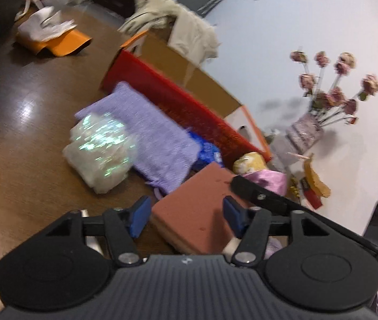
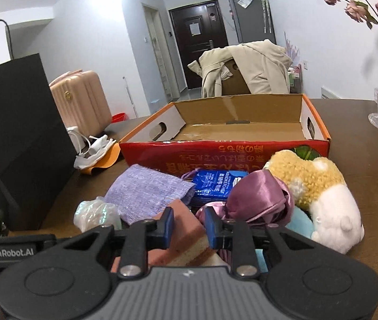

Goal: Organize soft objects
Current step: 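Grasp the pink-orange sponge block with both tools together, then carry the sponge block into the cardboard box and open both tools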

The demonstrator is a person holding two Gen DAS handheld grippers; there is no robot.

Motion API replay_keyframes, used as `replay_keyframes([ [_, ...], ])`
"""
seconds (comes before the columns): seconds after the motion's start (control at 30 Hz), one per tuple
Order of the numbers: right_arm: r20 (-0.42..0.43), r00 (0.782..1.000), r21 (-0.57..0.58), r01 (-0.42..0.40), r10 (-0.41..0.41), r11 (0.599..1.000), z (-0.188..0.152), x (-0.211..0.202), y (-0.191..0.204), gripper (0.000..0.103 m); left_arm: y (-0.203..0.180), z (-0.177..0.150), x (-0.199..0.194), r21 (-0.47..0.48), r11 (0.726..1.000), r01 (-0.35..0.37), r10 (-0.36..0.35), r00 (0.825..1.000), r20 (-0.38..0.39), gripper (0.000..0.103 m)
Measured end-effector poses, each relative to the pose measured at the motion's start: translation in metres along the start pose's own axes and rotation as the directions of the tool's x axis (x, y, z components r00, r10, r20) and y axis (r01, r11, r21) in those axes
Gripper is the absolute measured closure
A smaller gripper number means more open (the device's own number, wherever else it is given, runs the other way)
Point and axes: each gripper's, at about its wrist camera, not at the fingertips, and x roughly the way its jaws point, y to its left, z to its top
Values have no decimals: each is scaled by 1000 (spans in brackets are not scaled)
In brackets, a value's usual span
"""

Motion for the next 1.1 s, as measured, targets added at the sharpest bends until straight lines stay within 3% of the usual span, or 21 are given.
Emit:
replay_keyframes([
  [0.1,3,999,-7,-33,33,999,1,0,-1,76,1,-1,0,-4,1000,23,-23,1000,-9,43],
  [0.17,-17,998,-44,-60,59,997,1,3,-1,56,-1,-1,3,11,1000,28,-28,1000,-10,63],
  [0.2,-22,998,-53,-67,66,996,1,4,-1,56,-1,0,5,9,1000,13,-13,1000,-12,67],
  [0.27,-19,999,-33,-51,50,998,6,5,-4,76,1,4,5,-20,1000,15,-15,1000,-3,69],
  [0.37,35,998,-33,-59,60,998,18,-13,-4,77,-9,9,-10,-16,998,62,-61,997,44,69],
  [0.53,154,986,-70,-60,70,996,42,-55,4,77,-42,29,-39,68,990,121,-129,985,117,69],
  [0.77,248,963,-92,-80,101,993,95,-97,10,77,-100,73,-63,187,977,106,-141,972,188,69],
  [0.93,270,960,-97,-53,78,994,143,-90,14,77,-115,122,-54,175,976,126,-159,969,189,69],
  [1.1,232,971,-92,-30,50,995,185,-44,13,77,-111,175,-21,158,983,96,-121,980,159,69],
])
